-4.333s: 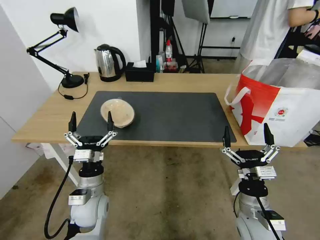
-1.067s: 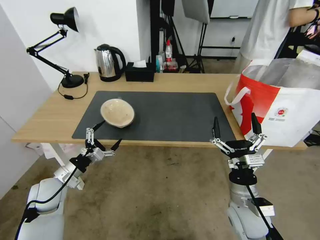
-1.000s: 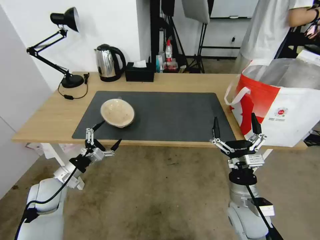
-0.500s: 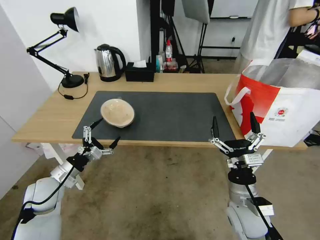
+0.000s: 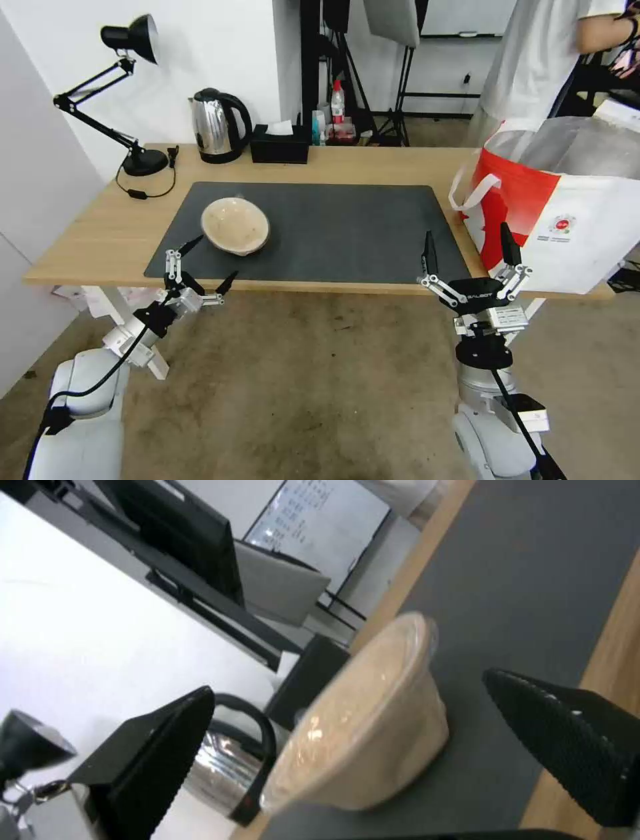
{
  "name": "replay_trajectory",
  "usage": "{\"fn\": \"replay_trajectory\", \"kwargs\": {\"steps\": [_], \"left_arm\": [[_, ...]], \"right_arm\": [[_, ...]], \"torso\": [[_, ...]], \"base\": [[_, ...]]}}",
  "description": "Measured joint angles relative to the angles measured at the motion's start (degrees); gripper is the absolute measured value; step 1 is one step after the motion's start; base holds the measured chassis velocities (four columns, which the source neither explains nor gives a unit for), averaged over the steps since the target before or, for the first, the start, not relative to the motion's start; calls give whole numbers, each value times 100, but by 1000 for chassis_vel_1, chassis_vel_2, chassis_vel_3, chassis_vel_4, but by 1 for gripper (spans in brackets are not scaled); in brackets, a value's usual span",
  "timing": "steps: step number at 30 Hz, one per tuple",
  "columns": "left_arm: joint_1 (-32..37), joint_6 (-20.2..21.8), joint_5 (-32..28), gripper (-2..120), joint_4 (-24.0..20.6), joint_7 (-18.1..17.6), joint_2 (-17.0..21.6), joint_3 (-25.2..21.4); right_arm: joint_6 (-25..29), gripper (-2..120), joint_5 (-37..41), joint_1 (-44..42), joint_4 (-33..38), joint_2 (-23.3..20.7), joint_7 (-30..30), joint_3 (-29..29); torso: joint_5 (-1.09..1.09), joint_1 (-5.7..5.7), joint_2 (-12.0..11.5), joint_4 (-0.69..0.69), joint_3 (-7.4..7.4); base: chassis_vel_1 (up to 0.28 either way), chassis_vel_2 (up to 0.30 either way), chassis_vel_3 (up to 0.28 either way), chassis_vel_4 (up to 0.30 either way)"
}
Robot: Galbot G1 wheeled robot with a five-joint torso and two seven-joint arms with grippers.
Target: Pick up the trash from the table and place it into the takeout bag.
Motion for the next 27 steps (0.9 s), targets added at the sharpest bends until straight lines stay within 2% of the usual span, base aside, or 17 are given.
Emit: {"fn": "replay_trajectory", "kwargs": {"steps": [2,3,7,27], "left_arm": [[4,0,8,100,50,-1,1,-60],[2,-1,15,100,83,-3,1,-88],[-61,-2,33,100,192,-4,7,-88],[-408,-2,27,100,740,-18,145,-137]], "right_arm": [[-23,100,4,71,-35,-18,0,-63],[-39,100,7,106,-52,-22,0,-91],[-55,100,15,139,-74,-31,1,-116],[-54,100,38,182,-185,-49,6,-94]], "torso": [[0,0,0,0,0],[2,0,0,4,0],[0,0,0,0,0],[0,0,0,1,0]], "base": [[0,0,0,0],[0,0,0,0],[0,0,0,0],[0,0,0,0]]}}
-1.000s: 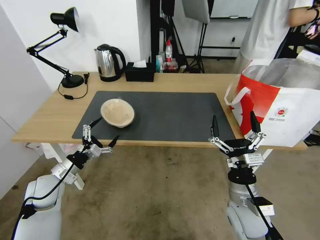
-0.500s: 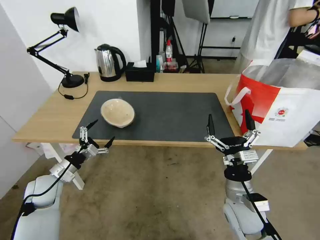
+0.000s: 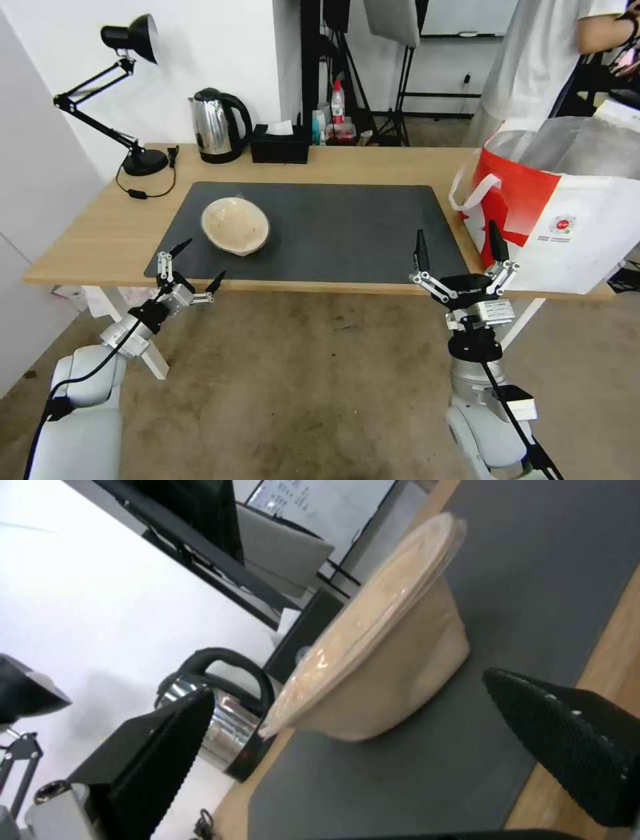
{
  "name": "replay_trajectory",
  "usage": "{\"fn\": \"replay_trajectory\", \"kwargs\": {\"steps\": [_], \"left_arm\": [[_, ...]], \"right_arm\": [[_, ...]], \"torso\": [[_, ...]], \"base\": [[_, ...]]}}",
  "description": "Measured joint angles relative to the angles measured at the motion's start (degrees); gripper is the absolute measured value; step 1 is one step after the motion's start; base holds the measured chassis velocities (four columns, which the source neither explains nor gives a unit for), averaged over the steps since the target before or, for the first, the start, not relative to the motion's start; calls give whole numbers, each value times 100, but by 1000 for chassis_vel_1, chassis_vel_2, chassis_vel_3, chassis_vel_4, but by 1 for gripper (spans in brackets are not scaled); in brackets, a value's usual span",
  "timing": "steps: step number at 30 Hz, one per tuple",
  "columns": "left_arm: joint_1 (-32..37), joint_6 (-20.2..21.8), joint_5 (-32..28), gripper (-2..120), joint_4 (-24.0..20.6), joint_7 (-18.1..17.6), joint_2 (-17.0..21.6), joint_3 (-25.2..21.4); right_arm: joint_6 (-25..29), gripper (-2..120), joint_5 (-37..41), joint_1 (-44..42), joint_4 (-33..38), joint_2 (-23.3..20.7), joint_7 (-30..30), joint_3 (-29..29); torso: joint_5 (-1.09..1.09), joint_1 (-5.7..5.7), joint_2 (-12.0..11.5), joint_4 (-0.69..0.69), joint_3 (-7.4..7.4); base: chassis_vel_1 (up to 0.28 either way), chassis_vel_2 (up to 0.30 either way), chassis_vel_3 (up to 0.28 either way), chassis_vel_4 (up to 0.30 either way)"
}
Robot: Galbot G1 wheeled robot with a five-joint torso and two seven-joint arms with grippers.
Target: Pick up the trash from the table and place it into the takeout bag.
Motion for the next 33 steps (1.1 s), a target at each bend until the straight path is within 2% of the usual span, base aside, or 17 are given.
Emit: {"fn": "replay_trajectory", "kwargs": {"steps": [13,33], "left_arm": [[-238,76,-161,100,283,-13,230,-14],[-230,166,-407,100,240,-182,402,118]], "right_arm": [[0,100,-2,28,-31,20,2,-21],[-25,100,-9,50,-5,11,-1,-68]], "torso": [[0,0,0,0,0],[0,0,0,0,0]], "base": [[0,0,0,0],[0,0,0,0]]}}
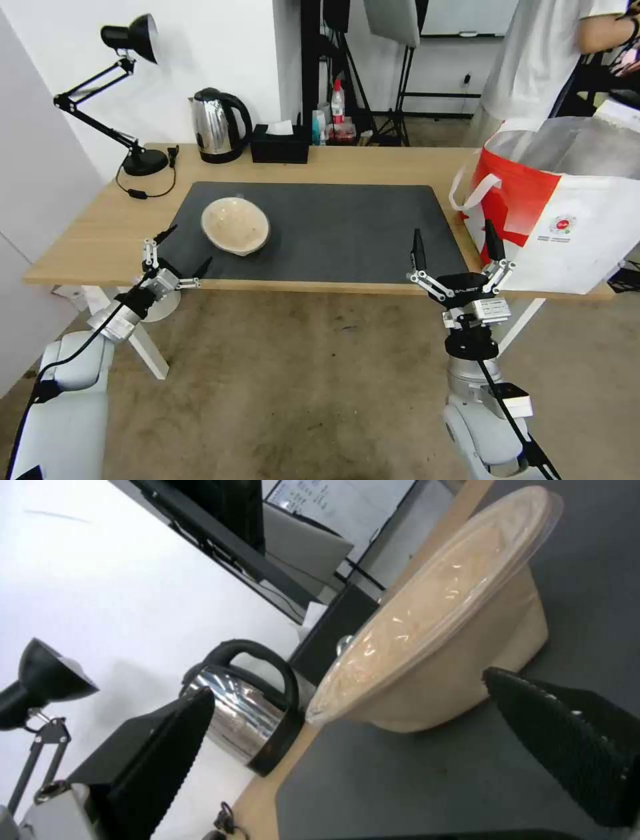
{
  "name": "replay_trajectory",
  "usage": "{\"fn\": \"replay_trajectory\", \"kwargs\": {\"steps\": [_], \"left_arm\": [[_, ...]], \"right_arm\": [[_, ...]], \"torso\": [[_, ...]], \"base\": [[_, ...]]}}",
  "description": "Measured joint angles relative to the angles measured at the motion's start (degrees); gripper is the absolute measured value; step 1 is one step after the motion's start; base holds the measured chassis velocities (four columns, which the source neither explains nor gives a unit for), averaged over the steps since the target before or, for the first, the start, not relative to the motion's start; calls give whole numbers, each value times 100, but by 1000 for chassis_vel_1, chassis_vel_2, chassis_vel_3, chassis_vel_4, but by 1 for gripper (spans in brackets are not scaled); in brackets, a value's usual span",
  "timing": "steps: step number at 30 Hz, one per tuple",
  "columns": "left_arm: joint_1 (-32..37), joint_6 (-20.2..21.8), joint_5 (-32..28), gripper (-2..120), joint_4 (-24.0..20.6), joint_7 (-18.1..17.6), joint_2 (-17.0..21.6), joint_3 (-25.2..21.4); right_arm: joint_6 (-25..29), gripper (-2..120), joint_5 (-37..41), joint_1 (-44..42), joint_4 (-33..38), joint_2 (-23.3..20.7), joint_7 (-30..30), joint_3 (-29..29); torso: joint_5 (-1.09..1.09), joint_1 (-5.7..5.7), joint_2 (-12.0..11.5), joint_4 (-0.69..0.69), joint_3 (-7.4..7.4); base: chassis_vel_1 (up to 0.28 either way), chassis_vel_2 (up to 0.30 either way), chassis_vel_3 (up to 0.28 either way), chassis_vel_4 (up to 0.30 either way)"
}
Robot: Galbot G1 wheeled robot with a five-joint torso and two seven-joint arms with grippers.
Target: Pick up the trash from the table and place it into the takeout bag.
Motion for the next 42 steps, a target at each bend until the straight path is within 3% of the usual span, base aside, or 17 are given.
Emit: {"fn": "replay_trajectory", "kwargs": {"steps": [12,42], "left_arm": [[-34,55,-13,100,-7,-211,191,245],[-487,110,279,100,310,-254,410,1083]], "right_arm": [[-12,100,0,-7,31,-7,-3,-17],[-25,100,7,15,18,69,-1,-9]], "torso": [[0,0,0,0,0],[0,-1,0,0,0]], "base": [[0,0,0,0],[0,0,0,0]]}}
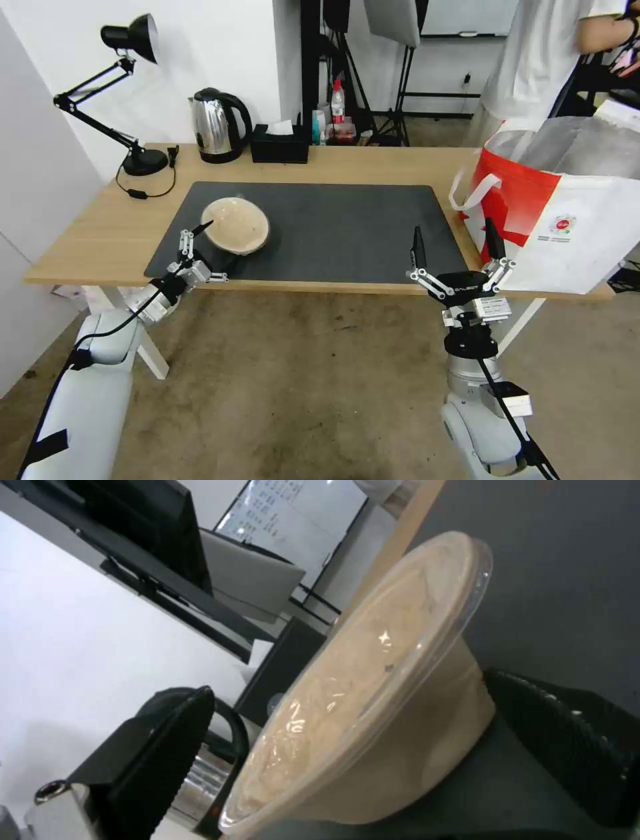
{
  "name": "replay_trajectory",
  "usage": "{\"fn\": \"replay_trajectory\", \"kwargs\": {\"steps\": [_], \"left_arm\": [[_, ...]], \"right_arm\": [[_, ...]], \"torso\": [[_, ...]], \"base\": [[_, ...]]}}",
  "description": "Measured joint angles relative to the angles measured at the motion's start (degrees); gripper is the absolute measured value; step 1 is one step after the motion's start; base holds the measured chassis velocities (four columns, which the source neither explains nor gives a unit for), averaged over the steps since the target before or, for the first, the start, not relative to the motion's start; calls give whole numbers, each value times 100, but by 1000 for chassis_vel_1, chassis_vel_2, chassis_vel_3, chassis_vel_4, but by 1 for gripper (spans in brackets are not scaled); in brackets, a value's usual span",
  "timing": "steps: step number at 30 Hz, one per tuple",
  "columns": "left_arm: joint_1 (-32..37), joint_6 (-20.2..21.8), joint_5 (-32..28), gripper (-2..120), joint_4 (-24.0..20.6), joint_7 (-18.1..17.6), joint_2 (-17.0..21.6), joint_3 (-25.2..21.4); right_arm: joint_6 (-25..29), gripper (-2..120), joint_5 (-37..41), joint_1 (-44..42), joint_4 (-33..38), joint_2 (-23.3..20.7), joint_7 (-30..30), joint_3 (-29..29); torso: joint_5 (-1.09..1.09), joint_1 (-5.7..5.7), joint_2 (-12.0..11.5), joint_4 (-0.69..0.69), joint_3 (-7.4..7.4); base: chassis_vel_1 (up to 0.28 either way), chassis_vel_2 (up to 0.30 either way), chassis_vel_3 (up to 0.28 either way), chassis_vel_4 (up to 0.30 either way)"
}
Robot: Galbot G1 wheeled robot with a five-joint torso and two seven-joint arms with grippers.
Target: Pick up the trash from the table and place it into the takeout bag.
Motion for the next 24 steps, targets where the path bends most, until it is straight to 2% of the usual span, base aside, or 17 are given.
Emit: {"fn": "replay_trajectory", "kwargs": {"steps": [11,14,16,19,20,24], "left_arm": [[-218,-5,129,98,217,-17,24,232],[-268,-4,174,86,265,-17,32,248],[-280,-3,180,82,294,-17,45,251],[-296,-3,202,68,374,-16,65,253],[-296,-3,202,68,374,-16,65,253],[-318,-8,252,50,451,-15,59,267]], "right_arm": [[0,100,24,-4,-11,24,6,11],[0,100,38,6,-12,28,7,12],[-1,100,49,10,-15,28,7,15],[-10,100,97,36,-38,29,7,17],[-10,100,97,36,-38,29,7,17],[-16,100,120,52,-58,38,5,14]], "torso": [[1,0,0,1,0],[0,0,0,-1,0],[0,0,0,-1,0],[0,0,0,0,0],[0,0,0,0,0],[0,0,0,0,0]], "base": [[0,0,0,0],[0,0,0,0],[0,0,0,0],[0,0,0,0],[0,0,0,0],[0,0,0,0]]}}
